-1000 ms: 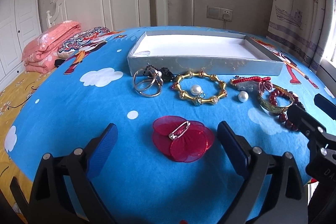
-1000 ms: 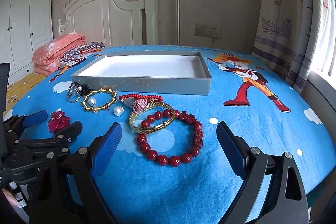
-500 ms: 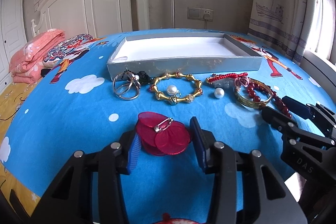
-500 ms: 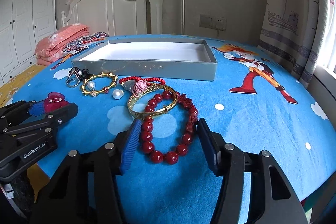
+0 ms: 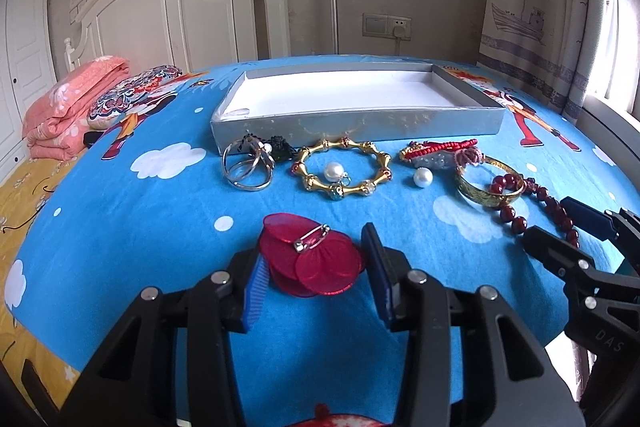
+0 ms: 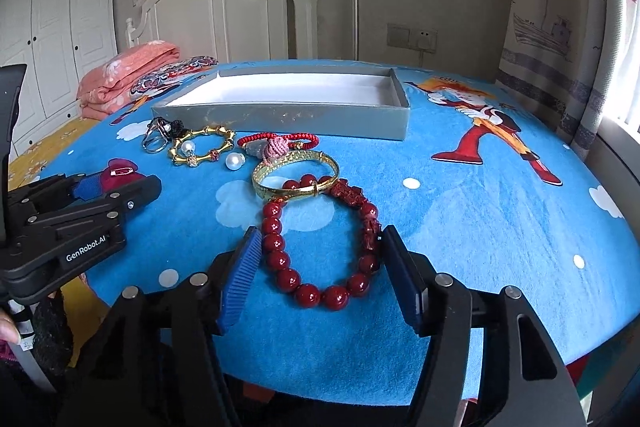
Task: Organize jewelry
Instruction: 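Grasp the red flower brooch with left tool while right tool grasps the red bead bracelet, then carry the brooch in left tool and bracelet in right tool over the grey tray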
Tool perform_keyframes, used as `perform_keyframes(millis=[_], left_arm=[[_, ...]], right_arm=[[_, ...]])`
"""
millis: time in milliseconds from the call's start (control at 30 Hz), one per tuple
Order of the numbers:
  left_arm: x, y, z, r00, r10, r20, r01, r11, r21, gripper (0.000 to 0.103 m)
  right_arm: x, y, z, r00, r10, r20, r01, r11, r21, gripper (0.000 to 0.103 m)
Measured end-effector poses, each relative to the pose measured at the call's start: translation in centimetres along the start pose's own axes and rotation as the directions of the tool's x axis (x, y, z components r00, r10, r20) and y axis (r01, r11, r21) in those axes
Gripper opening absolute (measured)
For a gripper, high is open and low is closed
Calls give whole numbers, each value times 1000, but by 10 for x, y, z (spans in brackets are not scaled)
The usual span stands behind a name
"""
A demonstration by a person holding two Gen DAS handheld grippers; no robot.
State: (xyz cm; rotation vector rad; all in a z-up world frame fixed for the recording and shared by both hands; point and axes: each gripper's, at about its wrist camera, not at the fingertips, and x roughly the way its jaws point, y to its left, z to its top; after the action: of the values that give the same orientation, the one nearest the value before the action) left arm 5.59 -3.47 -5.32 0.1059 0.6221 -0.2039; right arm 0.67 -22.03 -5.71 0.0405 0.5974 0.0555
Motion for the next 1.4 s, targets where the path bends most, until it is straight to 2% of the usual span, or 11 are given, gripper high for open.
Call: perform_keyframes(millis=[67,167,233,300,367,433,500,633,933,1133,1400], left_arm=[[0,1,0,1000,3,0,-3,1000,-3,43],[0,1,0,1000,1,-3,-1,1000,-11,43],[0,1,0,1000,1,-1,-1,1000,-9,43],[0,0,0,1000,2,3,-2,1000,-5,43],[-2,0,0,1000,2,10,-2,1000,-1,43],[-3,-1,0,1000,1,16,-2,1000,3,43],[-5,-1,-1,1000,0,21,0,1000,5,43],[-6,-1,0,1000,3,26,-3,1000,2,43],[-35,4,2,995,13,95,-12,1000,-9,43],[-49,9,2,993,16,119,-15,1000,-17,43],[-47,10,5,993,40,115,-37,999,-27,43]], right_arm=[[-9,-8,3,999,-7,31,6,999,34,59],[-18,-14,9,998,-30,61,27,999,47,50],[-15,-14,11,998,-46,50,44,998,33,47],[-5,-13,10,998,-59,22,59,998,13,38],[7,-13,7,997,-70,-19,70,998,4,34],[9,-11,5,997,-83,-3,83,996,-21,30],[9,-9,4,996,-84,3,84,996,-35,12],[1,-8,1,997,-73,20,74,997,-39,11],[-52,21,11,981,-70,178,92,989,-117,11],[-58,27,17,976,-63,207,89,989,-122,11],[-49,30,26,976,-54,212,80,990,-115,11]])
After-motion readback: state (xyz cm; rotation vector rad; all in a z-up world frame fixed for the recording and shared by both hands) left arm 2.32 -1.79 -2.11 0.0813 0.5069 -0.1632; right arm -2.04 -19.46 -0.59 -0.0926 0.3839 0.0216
